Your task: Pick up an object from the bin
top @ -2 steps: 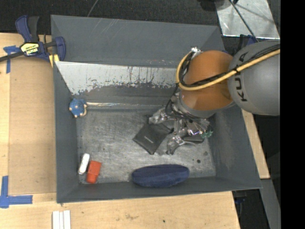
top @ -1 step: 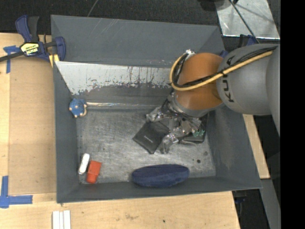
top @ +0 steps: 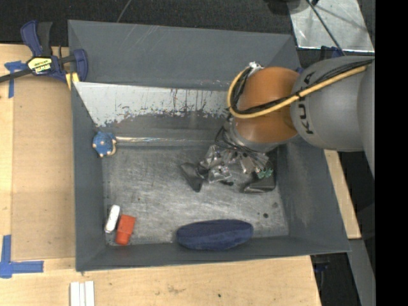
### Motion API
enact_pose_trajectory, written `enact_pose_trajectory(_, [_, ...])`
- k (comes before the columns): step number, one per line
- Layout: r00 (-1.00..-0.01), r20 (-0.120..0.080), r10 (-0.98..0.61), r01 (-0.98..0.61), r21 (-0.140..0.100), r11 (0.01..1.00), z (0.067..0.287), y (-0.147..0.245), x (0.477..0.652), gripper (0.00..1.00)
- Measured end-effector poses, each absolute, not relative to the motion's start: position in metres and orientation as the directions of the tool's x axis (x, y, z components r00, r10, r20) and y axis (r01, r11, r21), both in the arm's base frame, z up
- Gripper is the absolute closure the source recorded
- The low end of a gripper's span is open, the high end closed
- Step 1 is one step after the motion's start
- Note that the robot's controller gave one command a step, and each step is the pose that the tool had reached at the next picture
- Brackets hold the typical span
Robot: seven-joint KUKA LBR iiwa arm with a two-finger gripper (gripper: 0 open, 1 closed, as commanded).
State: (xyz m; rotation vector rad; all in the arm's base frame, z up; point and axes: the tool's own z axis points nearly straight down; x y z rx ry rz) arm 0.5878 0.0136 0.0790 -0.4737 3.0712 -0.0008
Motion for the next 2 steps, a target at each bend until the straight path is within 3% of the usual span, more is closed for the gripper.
enact_pose_trajectory(1, [-0.935,-0.013,-0.355,-0.355,-0.005,0.935,0.204,0.0,0.609,1.0])
enact_pose_trajectory(2, [-0.895,-0.002,-0.445,-0.445,0.001,0.895,0.234,0.047,0.519,1.0])
